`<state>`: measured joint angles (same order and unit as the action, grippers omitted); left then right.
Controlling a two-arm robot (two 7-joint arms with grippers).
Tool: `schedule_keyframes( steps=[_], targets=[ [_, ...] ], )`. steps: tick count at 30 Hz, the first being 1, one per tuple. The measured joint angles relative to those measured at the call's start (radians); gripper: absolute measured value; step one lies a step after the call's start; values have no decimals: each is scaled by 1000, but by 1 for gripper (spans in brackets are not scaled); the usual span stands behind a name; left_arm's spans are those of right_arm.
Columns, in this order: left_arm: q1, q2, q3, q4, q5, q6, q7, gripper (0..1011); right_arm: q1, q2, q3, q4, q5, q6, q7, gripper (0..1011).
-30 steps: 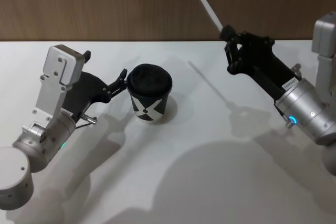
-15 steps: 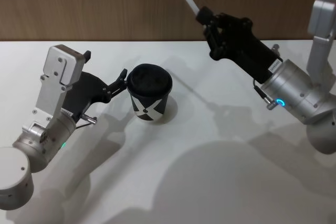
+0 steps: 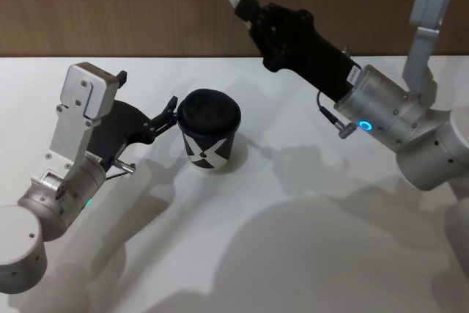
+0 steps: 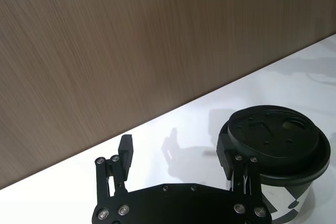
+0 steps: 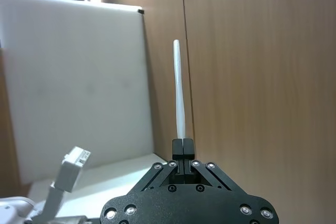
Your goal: Pick up the straw with one hand, pass it to the other hand, and insert it into the cup.
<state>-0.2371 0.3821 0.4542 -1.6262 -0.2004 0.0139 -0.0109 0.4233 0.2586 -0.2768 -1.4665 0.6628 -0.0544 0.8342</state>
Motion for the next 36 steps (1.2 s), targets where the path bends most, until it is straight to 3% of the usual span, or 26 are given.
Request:
schedule_keyframes(
  steps=[10,21,30,36],
  targets=[
    [0,0,0,0,0,0,0,1003,49,-34,-29,62,57,18,48,4],
    [3,9,-18,-25,-21,-11,-24,1003,70,-48,-40,88,82,25,67,5],
    [5,38,-70,-96,-109,-46,-112,1003,78,-54,-45,98,91,27,74,5],
    [5,53,-116,-146,-203,-67,-189,1003,82,-56,-47,101,95,28,78,5]
  ],
)
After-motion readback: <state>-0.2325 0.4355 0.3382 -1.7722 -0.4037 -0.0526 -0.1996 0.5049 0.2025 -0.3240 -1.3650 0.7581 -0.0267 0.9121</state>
